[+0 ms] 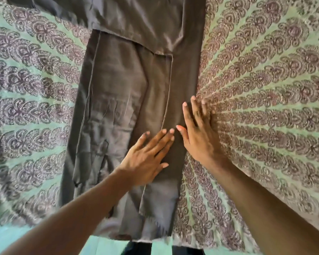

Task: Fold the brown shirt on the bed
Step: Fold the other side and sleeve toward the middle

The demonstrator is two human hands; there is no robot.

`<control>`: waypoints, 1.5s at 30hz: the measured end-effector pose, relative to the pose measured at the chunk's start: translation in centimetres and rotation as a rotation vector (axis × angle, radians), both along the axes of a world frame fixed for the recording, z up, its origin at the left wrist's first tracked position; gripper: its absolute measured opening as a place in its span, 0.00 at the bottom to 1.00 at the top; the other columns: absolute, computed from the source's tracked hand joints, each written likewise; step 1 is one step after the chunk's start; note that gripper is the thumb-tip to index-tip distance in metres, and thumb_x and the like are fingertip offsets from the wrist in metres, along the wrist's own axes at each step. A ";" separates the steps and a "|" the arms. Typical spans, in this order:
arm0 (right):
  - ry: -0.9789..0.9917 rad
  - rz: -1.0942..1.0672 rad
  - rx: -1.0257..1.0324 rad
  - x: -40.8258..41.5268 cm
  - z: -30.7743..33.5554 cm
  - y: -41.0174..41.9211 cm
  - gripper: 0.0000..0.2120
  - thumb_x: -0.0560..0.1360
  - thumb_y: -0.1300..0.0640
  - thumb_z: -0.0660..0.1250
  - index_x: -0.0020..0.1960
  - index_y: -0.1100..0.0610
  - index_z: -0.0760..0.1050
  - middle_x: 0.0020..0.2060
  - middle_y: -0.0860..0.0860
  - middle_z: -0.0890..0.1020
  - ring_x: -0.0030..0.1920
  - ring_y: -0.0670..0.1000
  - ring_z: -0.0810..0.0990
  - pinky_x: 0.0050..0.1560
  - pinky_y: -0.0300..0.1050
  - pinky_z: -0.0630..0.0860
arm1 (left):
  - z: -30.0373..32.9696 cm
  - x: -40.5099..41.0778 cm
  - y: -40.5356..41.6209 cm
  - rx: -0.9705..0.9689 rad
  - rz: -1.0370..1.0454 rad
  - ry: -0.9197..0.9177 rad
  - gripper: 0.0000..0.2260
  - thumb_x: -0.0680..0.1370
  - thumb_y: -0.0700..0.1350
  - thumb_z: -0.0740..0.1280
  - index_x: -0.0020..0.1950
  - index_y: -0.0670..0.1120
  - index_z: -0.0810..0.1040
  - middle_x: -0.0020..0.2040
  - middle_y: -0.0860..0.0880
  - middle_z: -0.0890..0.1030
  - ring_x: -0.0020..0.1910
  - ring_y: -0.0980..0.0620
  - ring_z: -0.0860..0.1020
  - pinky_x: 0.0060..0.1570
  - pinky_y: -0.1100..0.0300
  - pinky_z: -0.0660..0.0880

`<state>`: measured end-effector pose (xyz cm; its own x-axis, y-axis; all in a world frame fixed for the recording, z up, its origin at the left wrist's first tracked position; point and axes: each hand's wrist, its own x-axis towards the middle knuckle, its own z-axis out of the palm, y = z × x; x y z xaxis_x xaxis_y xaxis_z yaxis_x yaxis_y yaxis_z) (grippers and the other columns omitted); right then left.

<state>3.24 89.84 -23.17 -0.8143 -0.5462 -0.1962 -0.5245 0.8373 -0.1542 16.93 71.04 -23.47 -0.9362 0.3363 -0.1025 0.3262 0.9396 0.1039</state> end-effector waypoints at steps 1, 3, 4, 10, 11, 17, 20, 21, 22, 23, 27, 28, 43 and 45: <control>-0.009 -0.002 0.012 1.5 0.1 0.3 0.34 0.84 0.39 0.54 0.85 0.53 0.49 0.85 0.54 0.46 0.84 0.61 0.46 0.79 0.68 0.58 | 0.1 1.7 -0.1 -0.007 -0.013 -0.012 0.34 0.84 0.59 0.59 0.84 0.41 0.57 0.86 0.43 0.54 0.84 0.44 0.55 0.77 0.41 0.61; -0.031 -0.001 0.020 4.6 0.4 0.8 0.34 0.84 0.38 0.52 0.85 0.51 0.49 0.85 0.54 0.45 0.84 0.61 0.45 0.79 0.68 0.57 | 0.3 4.5 0.0 -0.002 -0.012 -0.045 0.37 0.83 0.62 0.60 0.85 0.41 0.55 0.86 0.43 0.53 0.85 0.45 0.54 0.77 0.40 0.60; -0.045 -0.002 0.026 6.4 0.5 1.2 0.34 0.84 0.37 0.51 0.85 0.51 0.48 0.85 0.54 0.45 0.84 0.62 0.44 0.79 0.68 0.56 | 0.5 5.7 0.1 0.003 -0.009 -0.064 0.38 0.82 0.63 0.60 0.85 0.42 0.55 0.86 0.43 0.52 0.85 0.45 0.54 0.78 0.40 0.60; -0.105 -0.010 0.079 17.1 1.3 3.5 0.34 0.84 0.37 0.50 0.85 0.49 0.46 0.85 0.52 0.42 0.84 0.61 0.42 0.80 0.69 0.51 | 1.3 8.6 0.2 0.016 -0.009 -0.148 0.42 0.81 0.68 0.59 0.85 0.43 0.52 0.86 0.44 0.49 0.85 0.45 0.51 0.80 0.38 0.58; -0.117 -0.003 0.087 18.6 1.4 3.9 0.34 0.84 0.37 0.50 0.85 0.49 0.46 0.85 0.52 0.42 0.84 0.61 0.42 0.80 0.69 0.51 | 1.4 8.6 0.2 0.011 -0.013 -0.160 0.43 0.80 0.69 0.58 0.86 0.43 0.51 0.86 0.44 0.48 0.85 0.45 0.50 0.80 0.37 0.56; -0.161 0.106 0.083 22.8 1.6 6.3 0.42 0.79 0.32 0.62 0.85 0.47 0.50 0.84 0.57 0.45 0.83 0.64 0.45 0.79 0.70 0.54 | 2.3 8.8 0.6 -0.052 -0.030 -0.210 0.50 0.76 0.74 0.56 0.86 0.43 0.46 0.86 0.43 0.43 0.85 0.43 0.45 0.81 0.35 0.49; -0.169 0.172 0.081 21.9 1.8 7.1 0.48 0.75 0.32 0.67 0.85 0.48 0.49 0.84 0.60 0.49 0.83 0.65 0.48 0.79 0.68 0.57 | 2.5 9.1 0.7 -0.041 -0.028 -0.224 0.51 0.75 0.74 0.57 0.86 0.43 0.47 0.86 0.43 0.43 0.85 0.43 0.46 0.80 0.34 0.52; -0.174 0.188 0.072 21.6 2.0 7.4 0.48 0.75 0.32 0.67 0.85 0.48 0.49 0.84 0.60 0.50 0.83 0.65 0.49 0.79 0.67 0.57 | 2.7 9.2 0.9 -0.043 -0.029 -0.230 0.51 0.75 0.74 0.58 0.86 0.43 0.47 0.86 0.43 0.43 0.85 0.43 0.46 0.80 0.34 0.53; -0.180 0.200 0.054 21.3 2.3 7.7 0.45 0.77 0.32 0.64 0.85 0.49 0.49 0.84 0.61 0.51 0.83 0.64 0.50 0.79 0.66 0.58 | 2.9 9.3 1.0 -0.050 -0.025 -0.242 0.51 0.75 0.74 0.58 0.86 0.43 0.47 0.86 0.44 0.43 0.85 0.43 0.47 0.80 0.35 0.54; -0.178 0.201 0.027 21.0 2.8 7.9 0.42 0.79 0.32 0.60 0.84 0.51 0.52 0.83 0.61 0.54 0.83 0.64 0.53 0.79 0.65 0.61 | 3.3 9.2 1.1 -0.060 -0.020 -0.263 0.51 0.74 0.74 0.58 0.86 0.43 0.47 0.86 0.44 0.43 0.85 0.43 0.47 0.80 0.35 0.54; -0.127 0.122 -0.152 18.4 5.1 7.7 0.31 0.83 0.42 0.56 0.80 0.57 0.60 0.78 0.61 0.69 0.77 0.61 0.70 0.71 0.65 0.73 | 5.4 7.8 1.9 0.038 0.098 -0.247 0.40 0.74 0.59 0.68 0.83 0.45 0.63 0.85 0.44 0.57 0.82 0.41 0.61 0.73 0.37 0.69; -0.111 0.087 -0.204 17.6 5.6 7.3 0.29 0.83 0.46 0.56 0.80 0.58 0.61 0.77 0.61 0.70 0.77 0.61 0.70 0.71 0.66 0.72 | 5.8 7.3 1.9 0.093 0.150 -0.190 0.35 0.73 0.52 0.70 0.79 0.44 0.69 0.83 0.44 0.63 0.80 0.40 0.65 0.69 0.38 0.73; -0.026 -0.158 -0.507 3.8 4.6 -10.3 0.26 0.78 0.56 0.68 0.75 0.62 0.73 0.64 0.58 0.81 0.61 0.57 0.83 0.58 0.50 0.81 | 5.8 -5.9 -12.2 0.490 0.804 0.071 0.20 0.76 0.45 0.65 0.69 0.43 0.75 0.67 0.45 0.77 0.64 0.39 0.77 0.61 0.42 0.78; -0.062 -0.188 -0.511 1.4 4.4 -13.9 0.25 0.79 0.57 0.68 0.75 0.61 0.72 0.65 0.58 0.81 0.63 0.59 0.82 0.58 0.55 0.83 | 5.9 -8.3 -16.0 0.487 0.835 0.060 0.20 0.78 0.44 0.66 0.70 0.43 0.74 0.67 0.44 0.77 0.63 0.39 0.77 0.59 0.43 0.76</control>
